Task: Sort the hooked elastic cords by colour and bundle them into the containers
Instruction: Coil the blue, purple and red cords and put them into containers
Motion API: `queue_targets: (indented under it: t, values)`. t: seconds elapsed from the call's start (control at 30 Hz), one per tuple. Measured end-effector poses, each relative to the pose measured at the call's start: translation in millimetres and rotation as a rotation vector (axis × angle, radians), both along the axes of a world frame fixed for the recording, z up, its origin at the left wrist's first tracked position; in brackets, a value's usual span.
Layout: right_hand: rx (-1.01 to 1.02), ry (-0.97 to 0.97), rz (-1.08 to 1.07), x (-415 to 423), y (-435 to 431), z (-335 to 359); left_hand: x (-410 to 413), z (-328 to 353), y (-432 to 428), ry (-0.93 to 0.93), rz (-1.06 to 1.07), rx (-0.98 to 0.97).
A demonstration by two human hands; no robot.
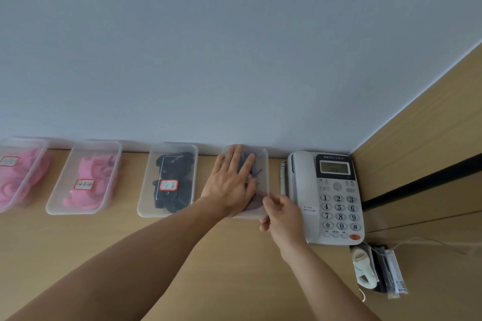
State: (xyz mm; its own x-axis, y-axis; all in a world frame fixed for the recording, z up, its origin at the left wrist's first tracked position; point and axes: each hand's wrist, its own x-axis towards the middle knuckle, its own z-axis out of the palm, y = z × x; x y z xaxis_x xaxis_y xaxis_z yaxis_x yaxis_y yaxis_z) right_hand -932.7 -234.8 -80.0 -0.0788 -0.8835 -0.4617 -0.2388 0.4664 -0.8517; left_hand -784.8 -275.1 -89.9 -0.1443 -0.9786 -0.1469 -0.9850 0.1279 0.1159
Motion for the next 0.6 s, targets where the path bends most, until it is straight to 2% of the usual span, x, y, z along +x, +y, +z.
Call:
queue_targets:
  t: [0.17,0.3,0.43,0.6]
  values:
    - [-0.068,-0.052,0.064,-0.8,16.0,0.2,-1.3,2.1,-0.5,0.013,0.019,-0.001]
    - [-0.129,0.08,0.138,-2.8,14.1,-3.4,-0.5,1.1,-1.0,0.033,0.015,-0.002]
    - [-0.167,0.298,0.226,-4.1,3.7,-7.2,1.9,2.0,0.3,0.047,0.001,-0.008]
    - [-0.182,0.386,0.188,5.6,-41.5,4.0,4.4,4.1,0.2,0.041,-0.02,-0.022]
